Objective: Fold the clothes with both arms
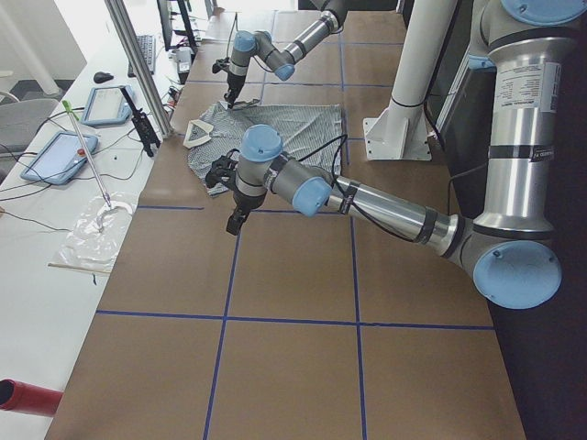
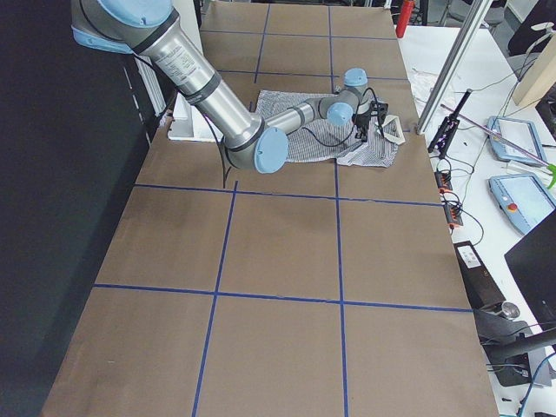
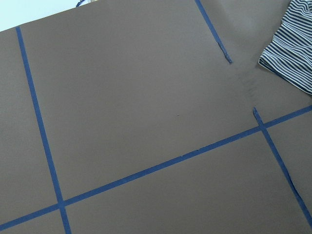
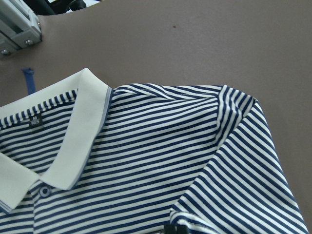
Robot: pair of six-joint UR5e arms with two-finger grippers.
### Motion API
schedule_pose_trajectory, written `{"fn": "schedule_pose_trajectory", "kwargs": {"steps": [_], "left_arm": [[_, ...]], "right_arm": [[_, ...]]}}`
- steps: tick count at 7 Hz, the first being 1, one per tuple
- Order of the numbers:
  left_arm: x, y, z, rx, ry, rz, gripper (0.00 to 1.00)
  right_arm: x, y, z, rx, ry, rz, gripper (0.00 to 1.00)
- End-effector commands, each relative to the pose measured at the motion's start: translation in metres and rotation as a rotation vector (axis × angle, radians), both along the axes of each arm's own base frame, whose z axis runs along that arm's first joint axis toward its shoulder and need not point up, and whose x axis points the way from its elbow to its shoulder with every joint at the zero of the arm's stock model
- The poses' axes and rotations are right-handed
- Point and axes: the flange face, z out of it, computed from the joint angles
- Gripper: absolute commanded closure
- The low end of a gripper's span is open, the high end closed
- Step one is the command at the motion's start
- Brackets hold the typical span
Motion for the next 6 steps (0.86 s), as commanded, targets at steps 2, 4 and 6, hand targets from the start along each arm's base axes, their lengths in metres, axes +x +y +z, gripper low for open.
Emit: {"fn": "schedule_pose_trajectory", "kwargs": {"steps": [2, 4, 6], "left_arm": [[0.009, 0.004, -0.006, -0.016, 0.083, 0.064, 0.00], [0.035, -0.012, -0.032, -0.033, 0.136, 0.057, 0.00], [0.116, -0.071, -0.086, -0.102, 0.209, 0.060, 0.00]], "right_arm": [[-0.019, -0.021, -0.022, 0.021, 0.029, 0.046, 0.43], [-0.008, -0.019, -0.072, 0.033, -0.065, 0.106, 0.00], [0.079, -0.021, -0.097, 0.091, -0.152, 0.178, 0.00]]}}
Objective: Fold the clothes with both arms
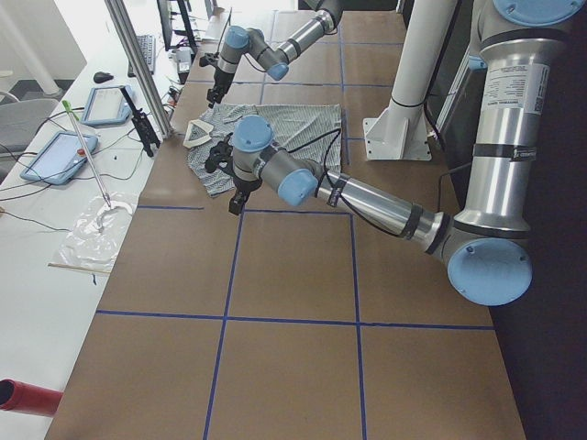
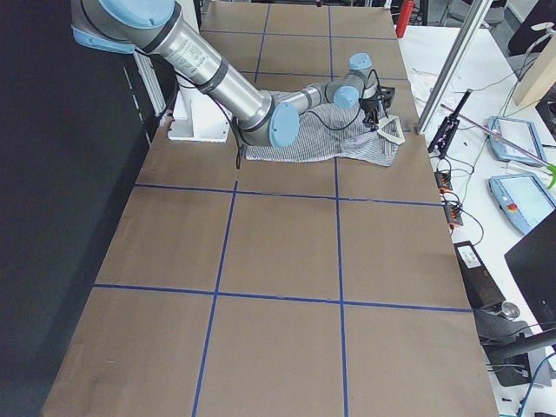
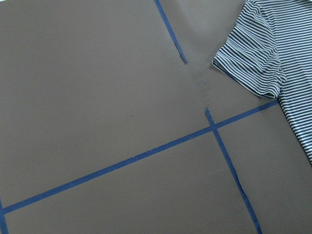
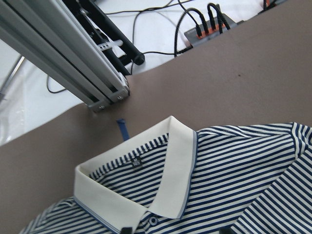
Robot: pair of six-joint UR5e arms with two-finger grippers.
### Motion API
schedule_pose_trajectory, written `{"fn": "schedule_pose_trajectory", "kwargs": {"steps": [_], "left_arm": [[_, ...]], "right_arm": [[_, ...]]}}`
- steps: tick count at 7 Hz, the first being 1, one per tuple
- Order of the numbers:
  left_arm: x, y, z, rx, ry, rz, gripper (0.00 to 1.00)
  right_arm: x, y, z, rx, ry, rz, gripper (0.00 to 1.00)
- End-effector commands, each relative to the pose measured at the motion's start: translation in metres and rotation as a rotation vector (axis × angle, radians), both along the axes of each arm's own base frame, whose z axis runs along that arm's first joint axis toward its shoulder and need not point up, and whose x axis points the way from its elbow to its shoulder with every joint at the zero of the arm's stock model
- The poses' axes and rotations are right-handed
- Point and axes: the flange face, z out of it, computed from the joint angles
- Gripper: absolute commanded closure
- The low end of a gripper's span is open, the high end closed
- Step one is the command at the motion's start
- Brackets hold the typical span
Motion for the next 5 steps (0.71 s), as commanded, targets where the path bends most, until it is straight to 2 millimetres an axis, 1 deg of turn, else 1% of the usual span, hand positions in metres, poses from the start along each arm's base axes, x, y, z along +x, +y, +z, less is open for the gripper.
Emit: {"fn": "schedule_pose_trajectory", "kwargs": {"steps": [1, 2, 3, 4, 5], "left_arm": [[0.112, -0.065, -0.053, -0.090, 0.020, -0.002, 0.00], [0.159, -0.101, -0.071, -0.152, -0.026, -0.118, 0.00], [0.188, -0.112, -0.060, -0.187, -0.035, -0.134, 0.06], [0.206, -0.135, -0.039, -0.208, -0.015, -0.156, 0.07], [0.246, -0.148, -0.022, -0.181, 0.006, -0.218, 0.12]], "right_arm": [[0.074, -0.007, 0.020, 0.036, -0.020, 0.029, 0.00], [0.101, -0.010, 0.037, 0.019, -0.034, -0.008, 0.00], [0.137, -0.005, 0.070, 0.000, -0.043, -0.007, 0.00], [0.175, 0.010, 0.111, 0.006, -0.026, -0.014, 0.00], [0.194, 0.038, 0.127, 0.046, -0.033, -0.065, 0.00]]}}
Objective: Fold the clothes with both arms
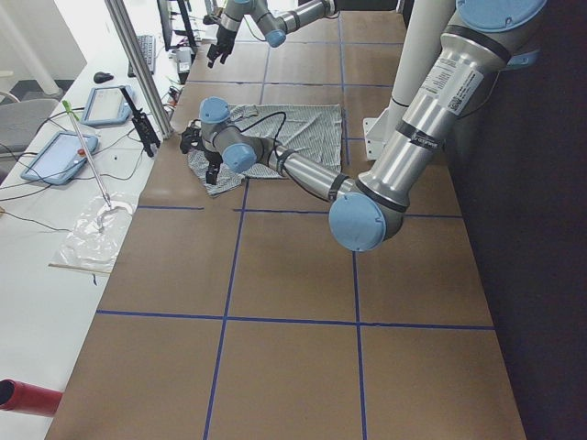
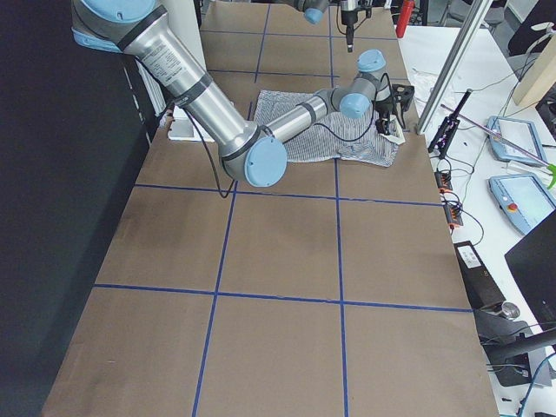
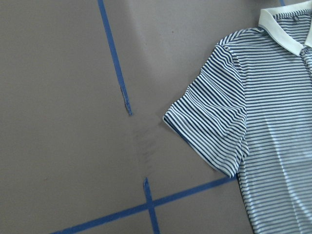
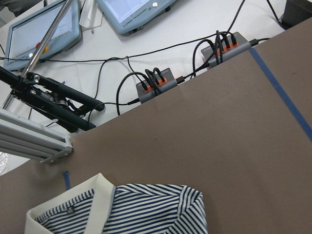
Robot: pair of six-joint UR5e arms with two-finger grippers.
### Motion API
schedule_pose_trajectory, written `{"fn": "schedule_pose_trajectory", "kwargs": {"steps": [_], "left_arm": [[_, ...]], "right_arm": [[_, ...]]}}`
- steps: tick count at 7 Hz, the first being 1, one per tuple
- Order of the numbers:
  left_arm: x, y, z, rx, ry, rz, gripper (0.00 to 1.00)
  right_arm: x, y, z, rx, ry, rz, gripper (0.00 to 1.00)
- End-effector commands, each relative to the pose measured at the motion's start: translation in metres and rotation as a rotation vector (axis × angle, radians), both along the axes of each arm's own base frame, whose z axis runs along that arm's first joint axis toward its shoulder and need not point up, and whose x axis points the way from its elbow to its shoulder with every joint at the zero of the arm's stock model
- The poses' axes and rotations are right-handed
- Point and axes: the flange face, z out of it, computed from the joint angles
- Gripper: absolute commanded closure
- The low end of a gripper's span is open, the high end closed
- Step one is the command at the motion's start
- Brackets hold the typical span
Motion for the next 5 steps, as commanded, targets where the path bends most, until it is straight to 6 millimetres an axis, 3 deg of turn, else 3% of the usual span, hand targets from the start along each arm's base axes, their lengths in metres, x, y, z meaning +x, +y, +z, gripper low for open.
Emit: {"fn": "schedule_pose_trajectory", "kwargs": {"steps": [1, 2, 5], "left_arm": [[0.070, -0.023, 0.033, 0.077, -0.027, -0.121, 0.22], [0.083, -0.040, 0.032, 0.076, -0.058, -0.145, 0.28], [0.105, -0.048, 0.042, 0.087, -0.066, -0.139, 0.30]], "right_arm": [[0.036, 0.045, 0.041, 0.021, -0.016, -0.082, 0.00], [0.042, 0.056, 0.046, 0.024, -0.018, -0.088, 0.00], [0.038, 0.053, 0.060, 0.023, 0.010, -0.100, 0.00]]}}
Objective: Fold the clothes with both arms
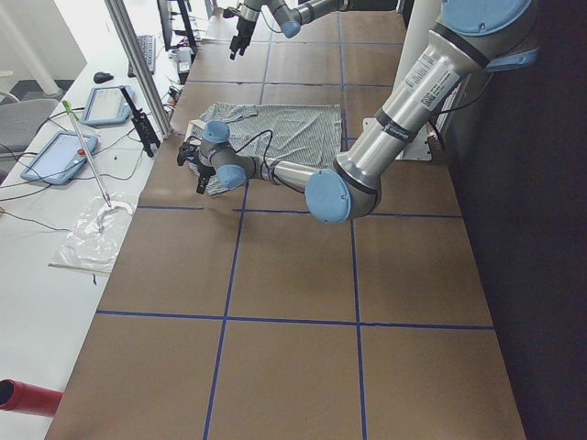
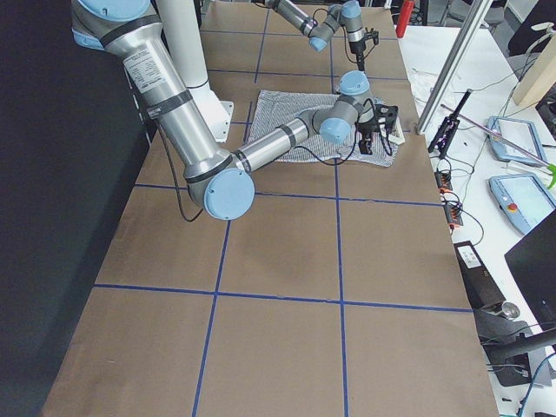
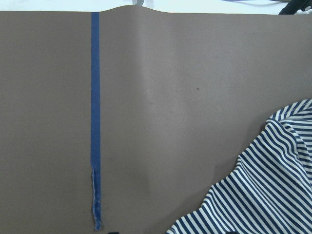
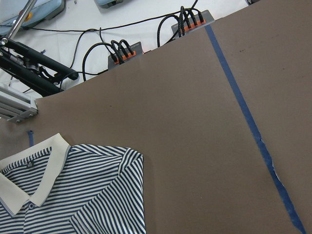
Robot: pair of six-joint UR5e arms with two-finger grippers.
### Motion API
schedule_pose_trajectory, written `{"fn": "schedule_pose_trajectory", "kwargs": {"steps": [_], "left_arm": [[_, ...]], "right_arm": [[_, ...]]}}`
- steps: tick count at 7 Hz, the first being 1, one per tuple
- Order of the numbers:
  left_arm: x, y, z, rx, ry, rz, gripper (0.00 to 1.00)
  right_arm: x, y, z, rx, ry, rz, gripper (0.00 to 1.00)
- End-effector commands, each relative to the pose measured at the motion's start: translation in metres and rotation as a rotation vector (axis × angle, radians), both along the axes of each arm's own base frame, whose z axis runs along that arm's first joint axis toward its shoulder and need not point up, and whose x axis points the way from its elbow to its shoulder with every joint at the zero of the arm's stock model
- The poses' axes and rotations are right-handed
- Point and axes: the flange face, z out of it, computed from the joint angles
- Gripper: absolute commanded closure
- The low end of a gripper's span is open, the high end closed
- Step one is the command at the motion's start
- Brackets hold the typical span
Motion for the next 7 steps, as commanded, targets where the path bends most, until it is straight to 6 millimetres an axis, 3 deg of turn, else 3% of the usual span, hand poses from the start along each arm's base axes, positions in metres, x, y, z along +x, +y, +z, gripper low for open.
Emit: {"fn": "schedule_pose_trajectory", "kwargs": {"steps": [1, 3, 7], "left_arm": [[0.015, -0.005, 0.012, 0.012, -0.036, -0.029, 0.33], [0.029, 0.006, 0.017, 0.008, -0.042, -0.007, 0.36], [0.016, 0.023, 0.019, 0.030, -0.024, -0.002, 0.43]], "right_arm": [[-0.008, -0.004, 0.017, -0.020, 0.027, -0.009, 0.00], [-0.010, -0.007, 0.011, -0.013, 0.022, -0.007, 0.00], [-0.013, -0.006, 0.009, -0.011, 0.022, -0.012, 0.00]]}}
